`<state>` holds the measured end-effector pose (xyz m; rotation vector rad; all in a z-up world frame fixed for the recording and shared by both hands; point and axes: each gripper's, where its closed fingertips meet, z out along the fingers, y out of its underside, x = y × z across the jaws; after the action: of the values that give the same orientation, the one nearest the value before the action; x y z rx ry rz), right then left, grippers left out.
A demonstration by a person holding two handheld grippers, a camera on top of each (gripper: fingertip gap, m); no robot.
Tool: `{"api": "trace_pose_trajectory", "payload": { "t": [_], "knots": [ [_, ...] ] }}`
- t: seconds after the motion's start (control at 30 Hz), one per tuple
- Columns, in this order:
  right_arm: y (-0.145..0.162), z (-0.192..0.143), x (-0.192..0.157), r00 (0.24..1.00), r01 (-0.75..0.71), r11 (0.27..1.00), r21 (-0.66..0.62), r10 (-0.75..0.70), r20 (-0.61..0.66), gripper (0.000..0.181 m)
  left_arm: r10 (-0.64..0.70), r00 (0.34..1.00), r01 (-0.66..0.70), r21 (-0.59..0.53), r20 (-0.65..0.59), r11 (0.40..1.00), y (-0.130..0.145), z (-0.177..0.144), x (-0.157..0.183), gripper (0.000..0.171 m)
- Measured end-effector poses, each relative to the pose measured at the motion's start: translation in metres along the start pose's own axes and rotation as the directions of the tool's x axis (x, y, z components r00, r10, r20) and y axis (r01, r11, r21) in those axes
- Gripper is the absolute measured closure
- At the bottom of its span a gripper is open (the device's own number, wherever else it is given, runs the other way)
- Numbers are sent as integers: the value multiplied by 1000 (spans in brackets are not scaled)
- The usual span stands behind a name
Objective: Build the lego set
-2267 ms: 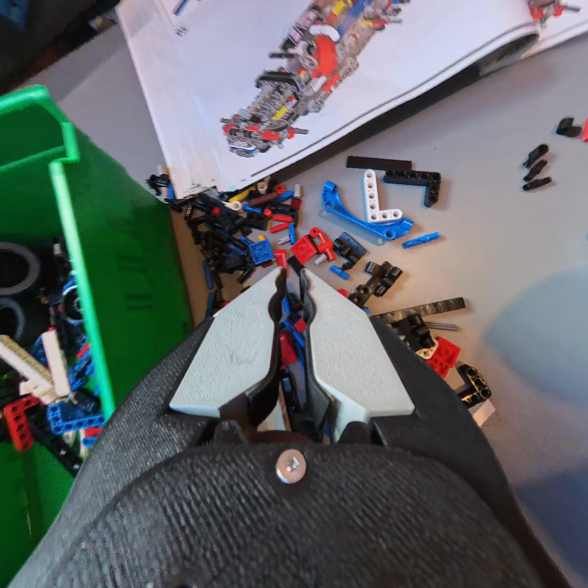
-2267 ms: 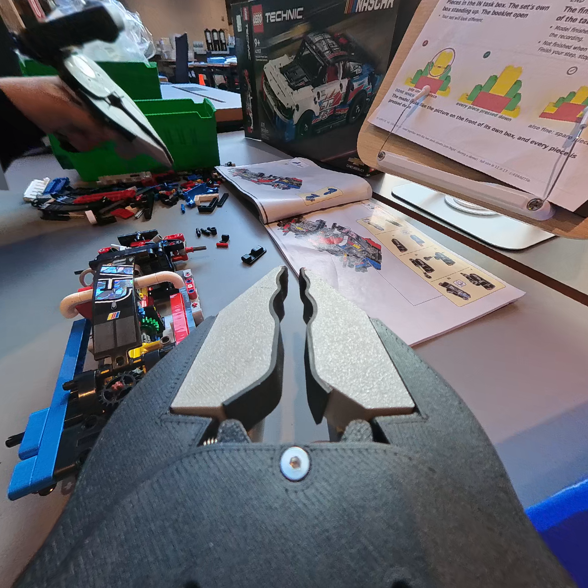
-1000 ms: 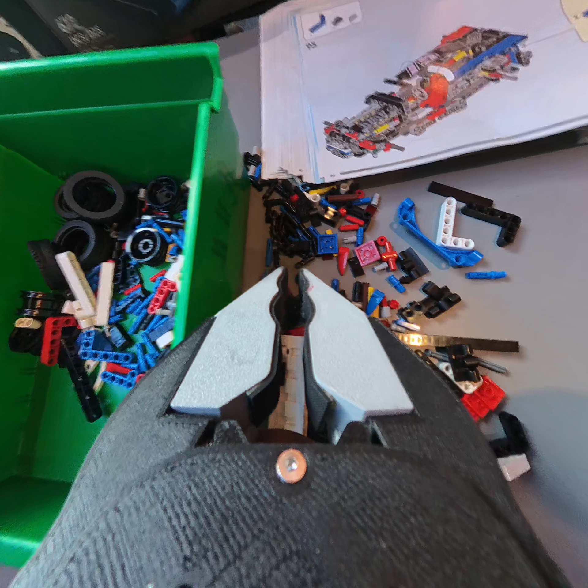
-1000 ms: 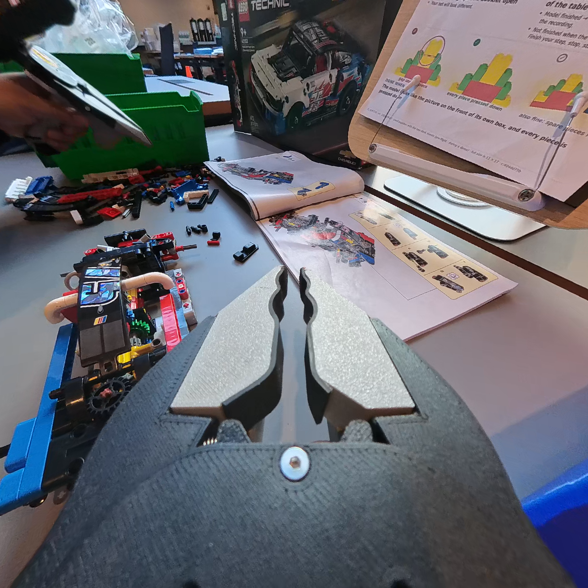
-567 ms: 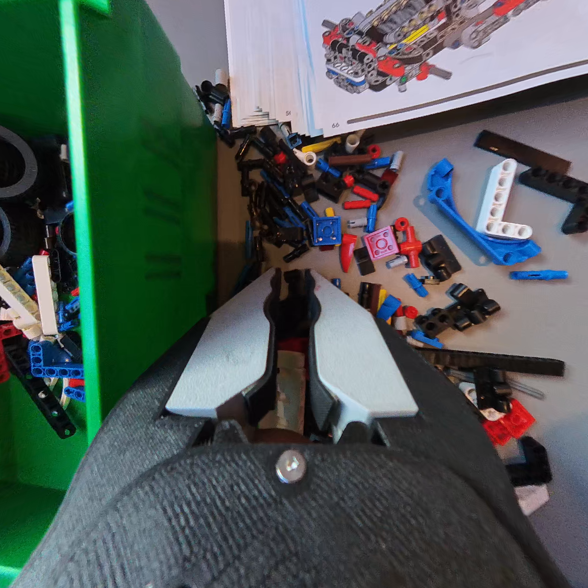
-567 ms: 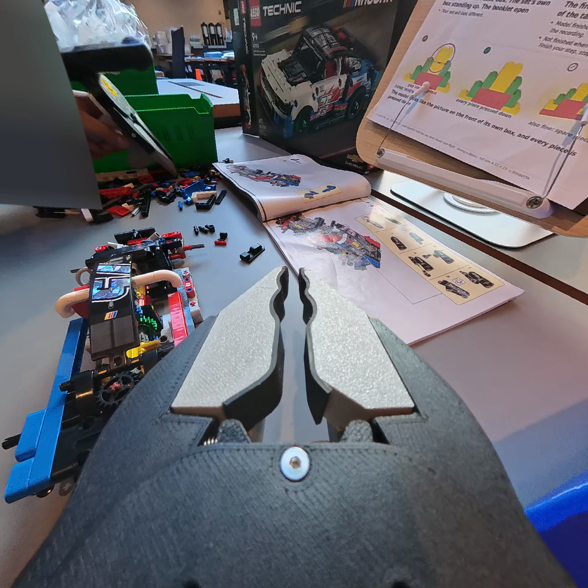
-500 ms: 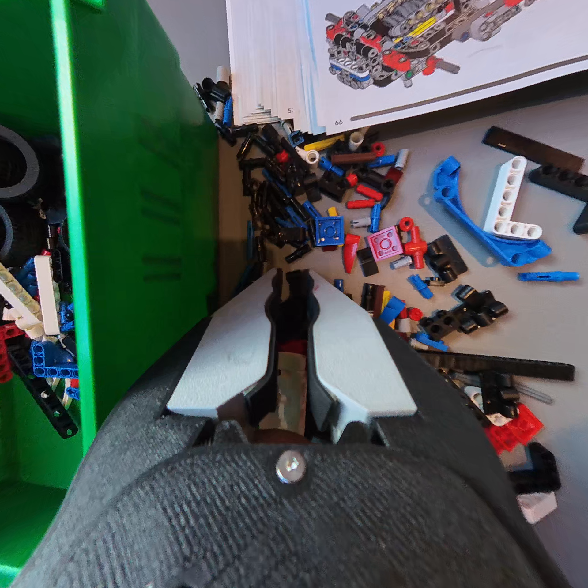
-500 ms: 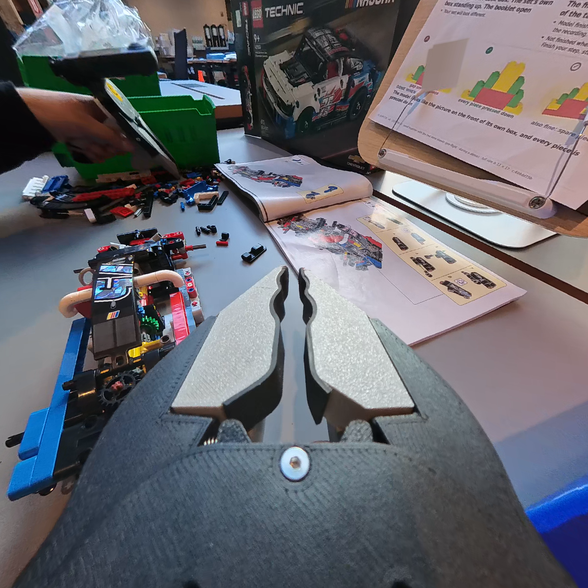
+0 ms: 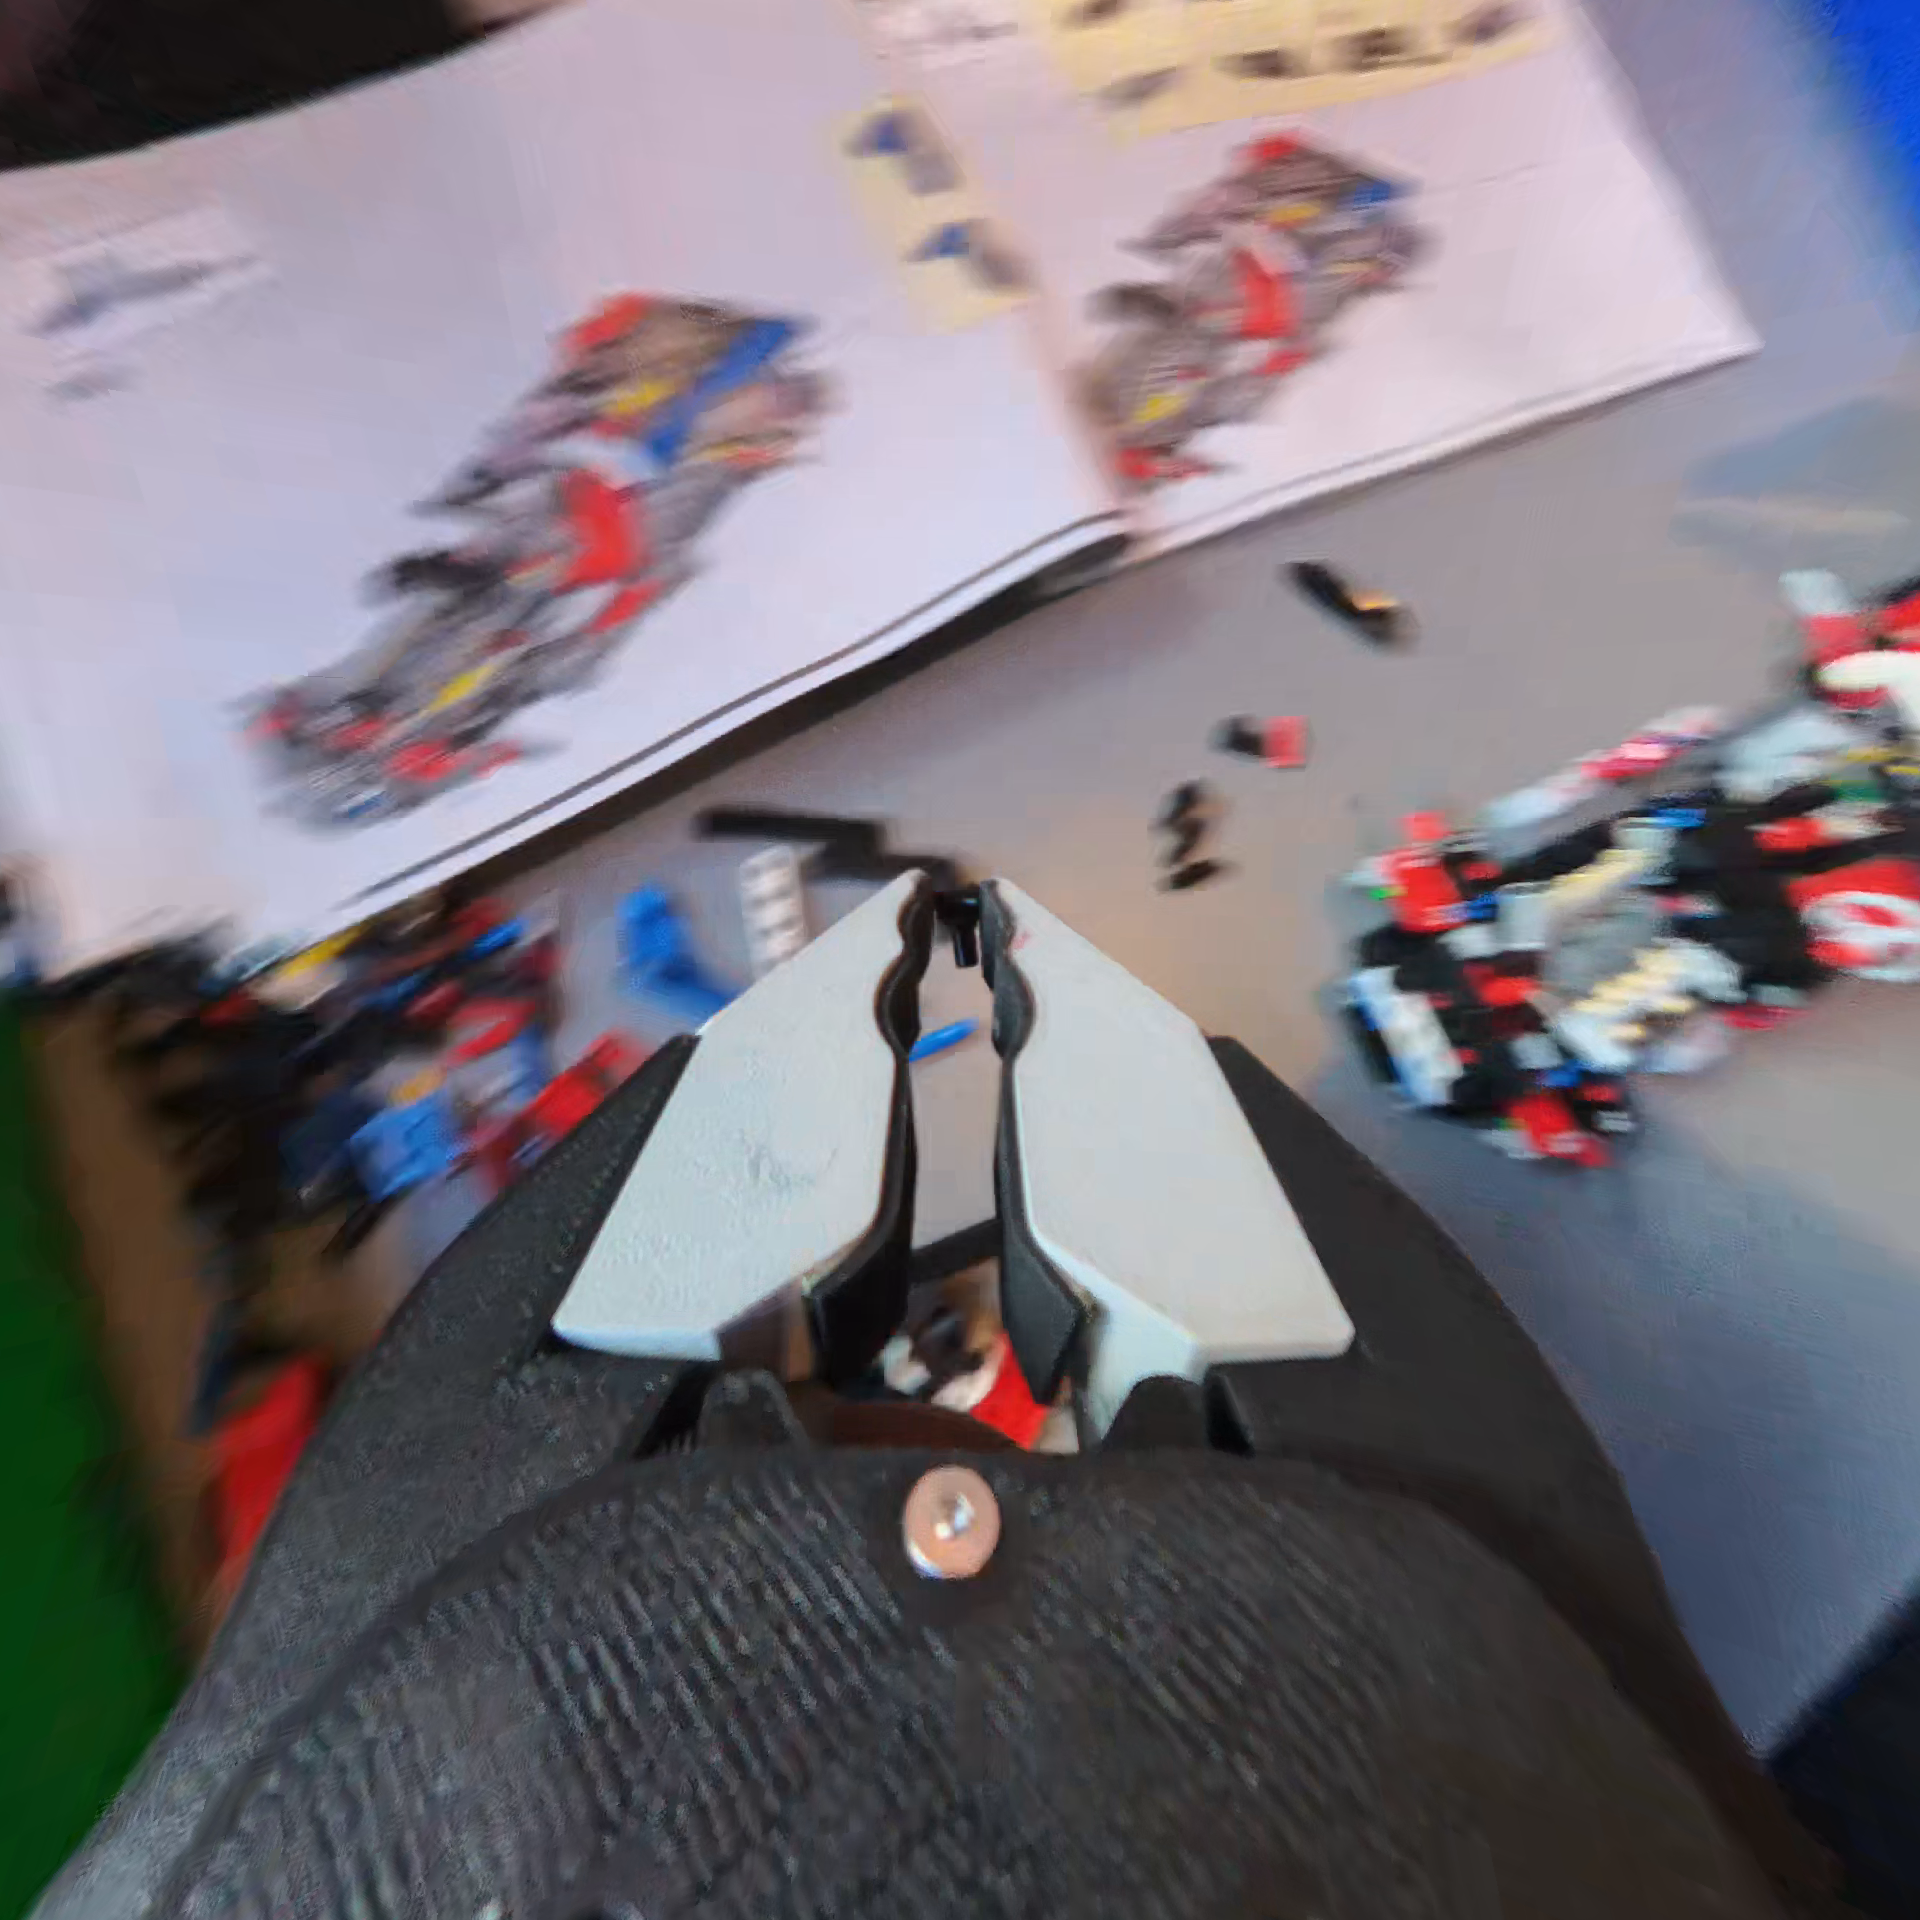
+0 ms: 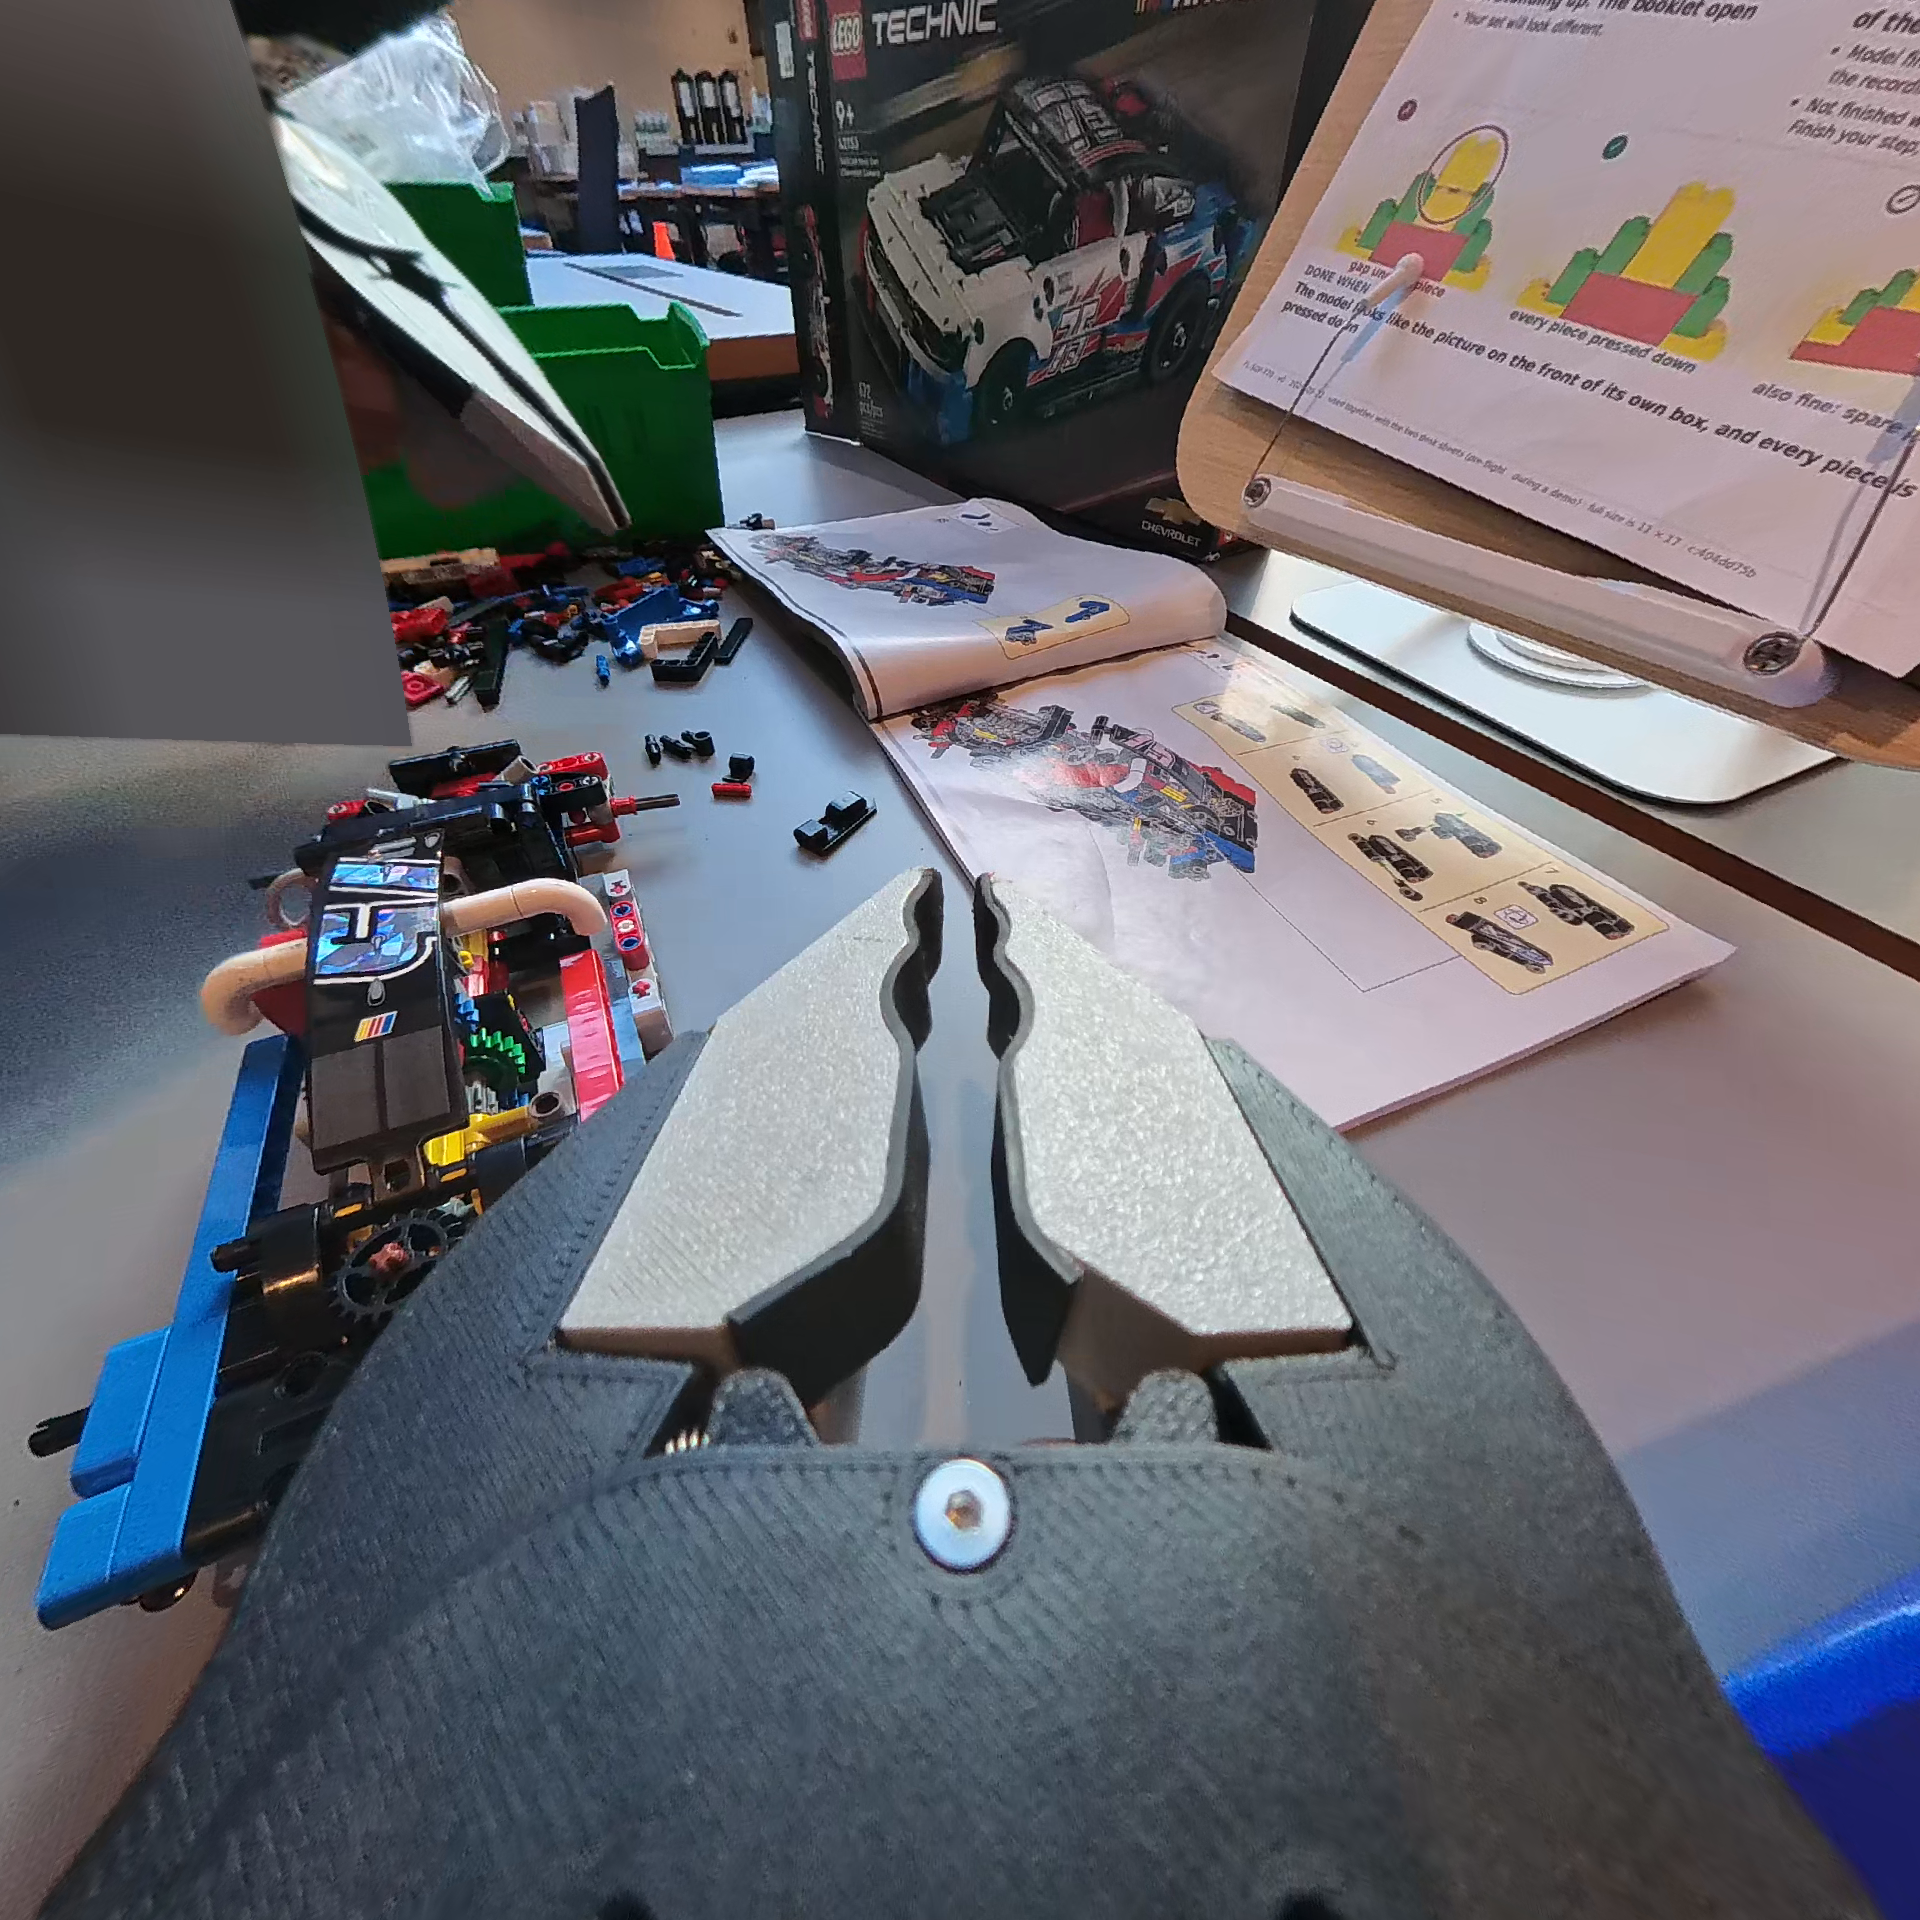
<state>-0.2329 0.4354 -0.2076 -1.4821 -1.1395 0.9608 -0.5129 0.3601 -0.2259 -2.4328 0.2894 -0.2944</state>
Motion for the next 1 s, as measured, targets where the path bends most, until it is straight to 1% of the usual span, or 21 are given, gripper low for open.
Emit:
{"api": "trace_pose_trajectory", "payload": {
  "t": [0.03, 0.07, 0.1, 0.2, 0.3, 0.43, 0.57, 0.67, 0.77, 0.87, 1.0],
  "knots": [
    [0, 0, 0, 1000, 2, 1000, 0, -2, 0, 179, 33, 997, -34, -10, -65, 999, -6, 11, 21, 166],
    [0, 0, 0, 1000, 3, 1000, 1, -3, 0, 179, 65, 993, -68, -28, -99, 997, -9, 22, 36, 166],
    [0, 0, -1, 1000, 3, 1000, 2, -3, 2, 179, 95, 990, -100, -50, -107, 994, -11, 34, 44, 166],
    [0, -1, -4, 1000, 0, 1000, 2, 0, 12, 179, 153, 981, -167, -121, -116, 979, -10, 64, 55, 166],
    [0, -1, -7, 1000, 0, 1000, -1, 0, 26, 179, 128, 983, -152, -189, -134, 970, -3, 80, 57, 166],
    [1, 0, -11, 999, 0, 1000, -7, 0, 43, 179, 109, 983, -139, -205, -151, 969, -2, 84, 59, 166],
    [1, -1, -12, 999, -4, 1000, -4, 4, 49, 180, 105, 983, -140, -244, -152, 960, 6, 87, 57, 166],
    [0, -1, -12, 999, -9, 1000, -2, 9, 49, 180, 101, 982, -138, -241, -160, 961, 6, 87, 58, 166],
    [1, -1, -11, 999, -12, 1000, -3, 12, 49, 180, 102, 980, -141, -238, -169, 961, 6, 86, 58, 159],
    [0, -1, -11, 999, -14, 1000, -3, 14, 48, 180, 100, 981, -137, -228, -167, 964, 3, 83, 56, 158],
    [1, -1, -11, 999, -17, 1000, -4, 17, 48, 180, 63, 982, -97, -188, -176, 977, -5, 72, 56, 152]
  ]
}}
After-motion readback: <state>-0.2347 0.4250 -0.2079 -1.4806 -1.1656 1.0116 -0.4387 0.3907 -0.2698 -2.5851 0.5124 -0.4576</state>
